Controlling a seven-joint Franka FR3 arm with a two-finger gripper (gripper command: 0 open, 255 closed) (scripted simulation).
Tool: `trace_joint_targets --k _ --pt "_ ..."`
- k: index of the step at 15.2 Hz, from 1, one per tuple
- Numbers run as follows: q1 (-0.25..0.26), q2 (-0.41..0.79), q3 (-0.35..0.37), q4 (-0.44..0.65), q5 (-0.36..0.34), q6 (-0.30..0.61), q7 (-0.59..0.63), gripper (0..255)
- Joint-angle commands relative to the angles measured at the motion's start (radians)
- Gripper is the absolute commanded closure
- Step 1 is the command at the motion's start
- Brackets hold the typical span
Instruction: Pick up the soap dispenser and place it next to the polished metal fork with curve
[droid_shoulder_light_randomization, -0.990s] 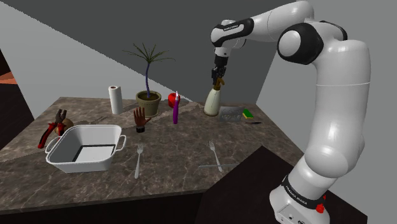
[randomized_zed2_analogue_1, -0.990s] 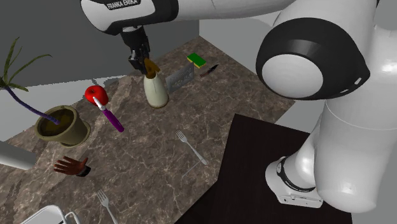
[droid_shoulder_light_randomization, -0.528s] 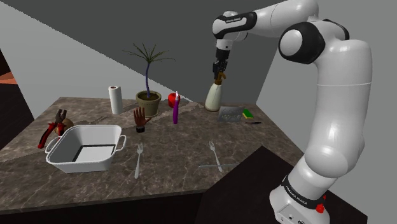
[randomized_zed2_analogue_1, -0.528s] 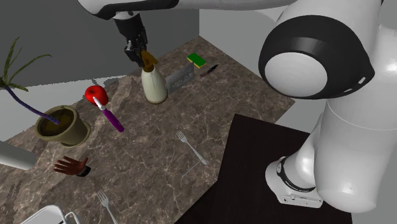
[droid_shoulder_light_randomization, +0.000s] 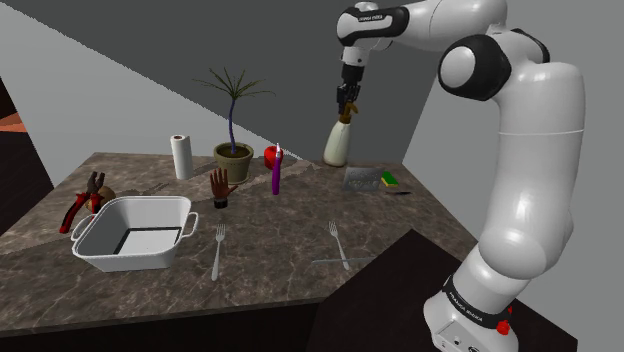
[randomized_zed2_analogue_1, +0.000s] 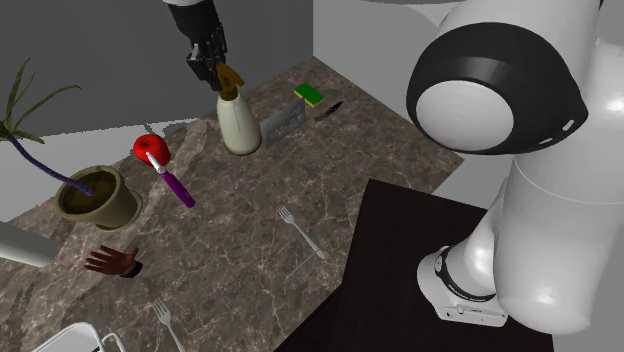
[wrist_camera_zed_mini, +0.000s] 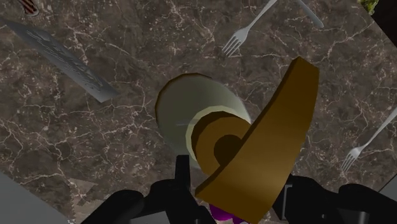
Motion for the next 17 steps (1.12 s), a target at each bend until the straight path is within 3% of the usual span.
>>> trace_joint_targets --k 1,16,17 --pt "-0.003 0.004 0.000 0.035 0.001 -0.031 0.001 255" --pt "-0.040 0.090 0.001 0.375 0.020 -0.285 0.006 255" --pt "-0.020 0.071 0.004 0.327 0.015 -0.255 0.023 255"
